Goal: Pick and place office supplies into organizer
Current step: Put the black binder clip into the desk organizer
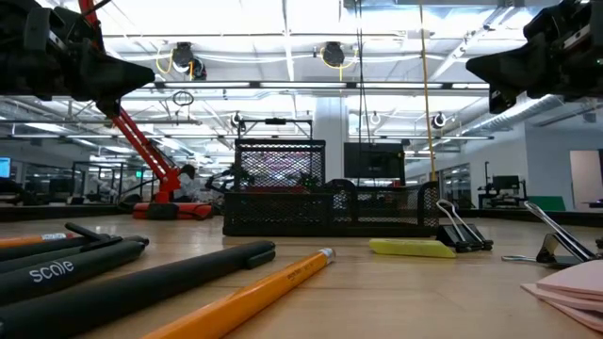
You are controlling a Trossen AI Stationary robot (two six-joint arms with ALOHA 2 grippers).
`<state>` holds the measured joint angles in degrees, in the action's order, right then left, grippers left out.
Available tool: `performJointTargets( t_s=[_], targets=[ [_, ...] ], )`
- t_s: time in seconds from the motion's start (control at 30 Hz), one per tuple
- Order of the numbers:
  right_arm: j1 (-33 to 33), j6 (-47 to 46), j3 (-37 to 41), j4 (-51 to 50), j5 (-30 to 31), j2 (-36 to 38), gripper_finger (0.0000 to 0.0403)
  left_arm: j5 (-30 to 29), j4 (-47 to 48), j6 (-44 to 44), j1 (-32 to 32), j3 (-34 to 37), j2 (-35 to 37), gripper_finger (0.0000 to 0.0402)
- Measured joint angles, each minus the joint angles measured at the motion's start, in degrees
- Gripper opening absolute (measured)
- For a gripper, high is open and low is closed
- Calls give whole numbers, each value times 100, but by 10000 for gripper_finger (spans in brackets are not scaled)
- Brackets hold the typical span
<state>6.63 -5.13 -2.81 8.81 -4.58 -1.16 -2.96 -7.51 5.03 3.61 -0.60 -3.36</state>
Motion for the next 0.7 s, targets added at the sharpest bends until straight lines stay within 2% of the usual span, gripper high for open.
performJointTargets(
  t_s=[0.13,0.37,0.57,0.7],
  targets=[
    [2,376,0,-1,181,-43,4,-8,-54,-62,-1,0,-2,40],
    [-29,772,-71,172,159,-194,5,-55,-1025,-896,1,2,0,40],
    [-472,885,-501,233,223,-973,33,-58,-1190,-1206,1,2,-1,40],
    [-927,957,-840,537,338,-1807,55,-59,-1215,-1247,1,2,-2,40]
  ],
)
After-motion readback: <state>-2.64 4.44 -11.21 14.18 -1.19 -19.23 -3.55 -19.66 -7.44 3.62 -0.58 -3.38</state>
